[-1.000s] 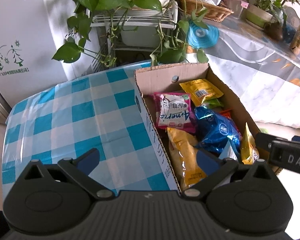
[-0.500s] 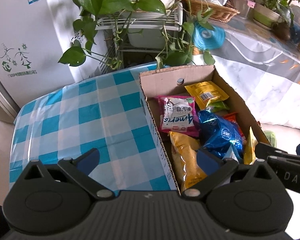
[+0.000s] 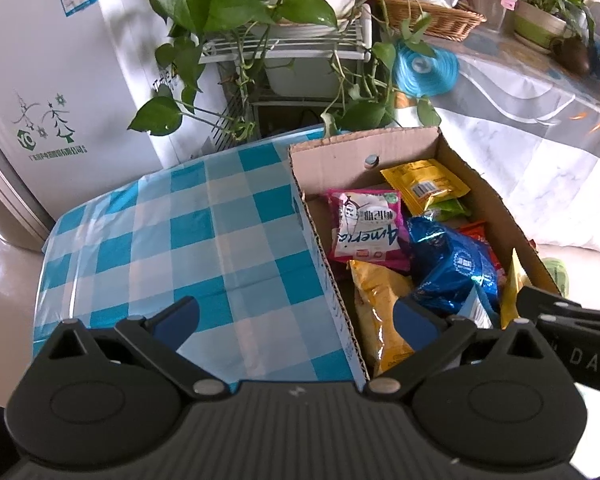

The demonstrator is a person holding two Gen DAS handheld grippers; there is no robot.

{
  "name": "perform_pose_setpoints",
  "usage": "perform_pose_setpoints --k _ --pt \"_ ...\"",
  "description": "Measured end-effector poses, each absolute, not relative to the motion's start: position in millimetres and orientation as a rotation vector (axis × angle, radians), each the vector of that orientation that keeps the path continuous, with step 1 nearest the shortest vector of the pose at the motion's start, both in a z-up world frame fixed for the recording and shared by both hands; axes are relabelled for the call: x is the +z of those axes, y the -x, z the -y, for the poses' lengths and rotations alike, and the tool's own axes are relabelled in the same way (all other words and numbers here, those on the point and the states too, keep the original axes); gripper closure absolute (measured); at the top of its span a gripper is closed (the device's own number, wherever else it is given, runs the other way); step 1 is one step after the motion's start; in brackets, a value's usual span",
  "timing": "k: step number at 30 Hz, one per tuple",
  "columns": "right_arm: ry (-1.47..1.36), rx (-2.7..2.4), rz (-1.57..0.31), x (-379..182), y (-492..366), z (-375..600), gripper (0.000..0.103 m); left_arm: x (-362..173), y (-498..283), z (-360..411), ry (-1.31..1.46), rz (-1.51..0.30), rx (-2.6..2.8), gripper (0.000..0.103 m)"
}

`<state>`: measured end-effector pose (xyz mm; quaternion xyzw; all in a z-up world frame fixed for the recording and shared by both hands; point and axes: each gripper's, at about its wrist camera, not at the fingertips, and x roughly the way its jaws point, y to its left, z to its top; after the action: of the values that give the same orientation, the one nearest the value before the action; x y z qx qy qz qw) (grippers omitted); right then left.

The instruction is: Organize snacks

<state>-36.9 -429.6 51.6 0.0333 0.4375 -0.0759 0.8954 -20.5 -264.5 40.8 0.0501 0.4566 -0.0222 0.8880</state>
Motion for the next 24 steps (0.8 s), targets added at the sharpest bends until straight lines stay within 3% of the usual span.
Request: perform_pose_setpoints --k 24 --pt "-0.067 -0.154 -0.903 51.9 35.8 429.1 0.007 44.3 19.1 264.4 -0.134 -0.932 -0.051 0.001"
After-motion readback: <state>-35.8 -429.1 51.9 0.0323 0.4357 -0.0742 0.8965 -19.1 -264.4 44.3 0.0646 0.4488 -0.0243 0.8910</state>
